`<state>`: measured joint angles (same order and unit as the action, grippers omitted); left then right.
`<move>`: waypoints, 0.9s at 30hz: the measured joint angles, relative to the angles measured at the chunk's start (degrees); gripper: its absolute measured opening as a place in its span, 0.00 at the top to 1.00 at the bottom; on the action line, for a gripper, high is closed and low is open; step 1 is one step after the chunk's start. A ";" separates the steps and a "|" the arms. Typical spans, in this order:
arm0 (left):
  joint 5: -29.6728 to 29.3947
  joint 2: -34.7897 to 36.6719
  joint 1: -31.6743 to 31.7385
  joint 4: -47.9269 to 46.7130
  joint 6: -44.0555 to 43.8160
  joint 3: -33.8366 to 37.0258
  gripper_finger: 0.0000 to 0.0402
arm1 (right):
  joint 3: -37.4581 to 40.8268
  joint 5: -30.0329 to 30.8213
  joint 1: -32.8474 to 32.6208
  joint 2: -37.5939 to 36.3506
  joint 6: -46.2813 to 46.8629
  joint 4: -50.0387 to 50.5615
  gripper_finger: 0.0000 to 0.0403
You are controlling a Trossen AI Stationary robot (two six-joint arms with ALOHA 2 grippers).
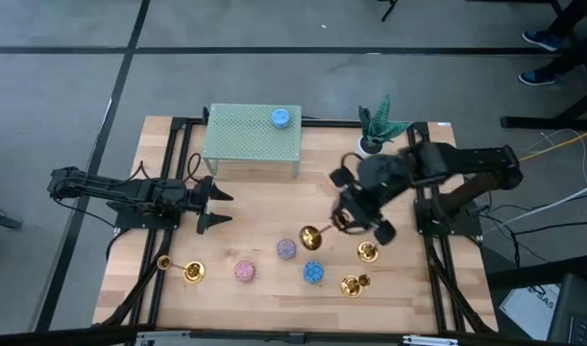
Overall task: Pick & Place candle stick holders
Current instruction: Put the gold candle holder on the shelf
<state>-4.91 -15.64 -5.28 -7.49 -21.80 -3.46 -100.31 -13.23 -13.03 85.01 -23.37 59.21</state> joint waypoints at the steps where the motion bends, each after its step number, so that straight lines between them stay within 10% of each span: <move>1: 0.00 0.01 -0.02 0.00 0.00 0.00 0.12 | 0.00 -1.84 1.30 0.51 -0.05 -0.92 0.65; 27: 0.00 0.00 -0.02 0.00 0.00 0.00 0.12 | 0.00 -3.63 32.38 13.28 -1.34 -15.87 0.65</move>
<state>-4.91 -15.64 -5.30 -7.49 -21.80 -3.46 -100.31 -16.86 19.35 98.29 -24.71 43.34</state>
